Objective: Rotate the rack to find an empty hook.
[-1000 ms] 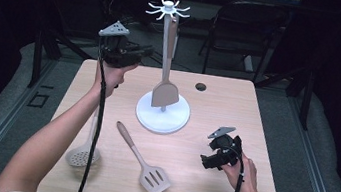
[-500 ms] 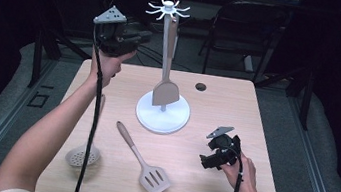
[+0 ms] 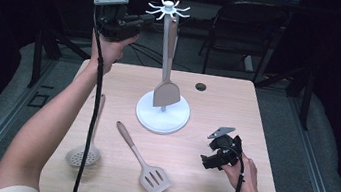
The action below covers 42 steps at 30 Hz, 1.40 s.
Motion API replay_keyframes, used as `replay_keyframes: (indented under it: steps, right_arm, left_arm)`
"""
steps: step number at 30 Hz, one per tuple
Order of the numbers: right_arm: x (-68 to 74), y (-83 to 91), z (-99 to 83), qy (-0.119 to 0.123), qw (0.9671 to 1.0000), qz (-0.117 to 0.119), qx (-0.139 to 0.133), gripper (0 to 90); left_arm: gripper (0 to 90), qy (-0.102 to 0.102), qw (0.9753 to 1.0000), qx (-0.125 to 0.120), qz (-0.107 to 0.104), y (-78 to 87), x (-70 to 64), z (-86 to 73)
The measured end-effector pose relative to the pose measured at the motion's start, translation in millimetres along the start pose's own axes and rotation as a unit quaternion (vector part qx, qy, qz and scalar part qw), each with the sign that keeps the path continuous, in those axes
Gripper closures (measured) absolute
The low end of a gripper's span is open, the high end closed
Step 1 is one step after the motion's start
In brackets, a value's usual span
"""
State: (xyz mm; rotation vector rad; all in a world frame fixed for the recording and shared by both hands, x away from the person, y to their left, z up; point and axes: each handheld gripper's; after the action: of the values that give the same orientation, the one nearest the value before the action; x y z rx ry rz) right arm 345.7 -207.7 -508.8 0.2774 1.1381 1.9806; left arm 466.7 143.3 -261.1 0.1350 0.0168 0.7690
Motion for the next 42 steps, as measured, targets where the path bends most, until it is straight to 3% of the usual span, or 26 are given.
replay_keyframes:
  steps: [13,28,34,42]
  right_arm:
    - [-0.4,-0.6,-0.4,-0.001,1.0000,0.002,-0.002,7.3]
    - [-0.5,-1.0,-0.1,0.004,1.0000,0.000,0.003,7.6]
    - [-0.7,-1.3,0.0,0.006,1.0000,0.000,0.005,7.6]
    - [0.3,-1.2,0.5,0.005,1.0000,-0.003,0.008,7.7]
  left_arm:
    - [89.7,0.002,0.9994,0.004,0.034,-9.1,6.9,2.4]
    - [90.0,0.005,0.9988,0.009,0.047,-14.5,15.7,3.8]
    - [89.8,0.010,0.9992,0.005,0.038,-10.9,14.9,0.6]
    - [89.7,-0.006,0.9996,0.018,0.020,-7.6,2.9,-13.7]
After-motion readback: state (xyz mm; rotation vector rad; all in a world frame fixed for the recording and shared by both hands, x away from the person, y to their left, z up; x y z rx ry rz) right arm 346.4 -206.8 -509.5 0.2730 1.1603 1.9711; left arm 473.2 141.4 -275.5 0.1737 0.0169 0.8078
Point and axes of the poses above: each handheld gripper's, and its own axes: y roughly backward along the jaws, z roughly out of its top, x roughly to its left, and after that the axes turned 4 degrees about -x, right-handed
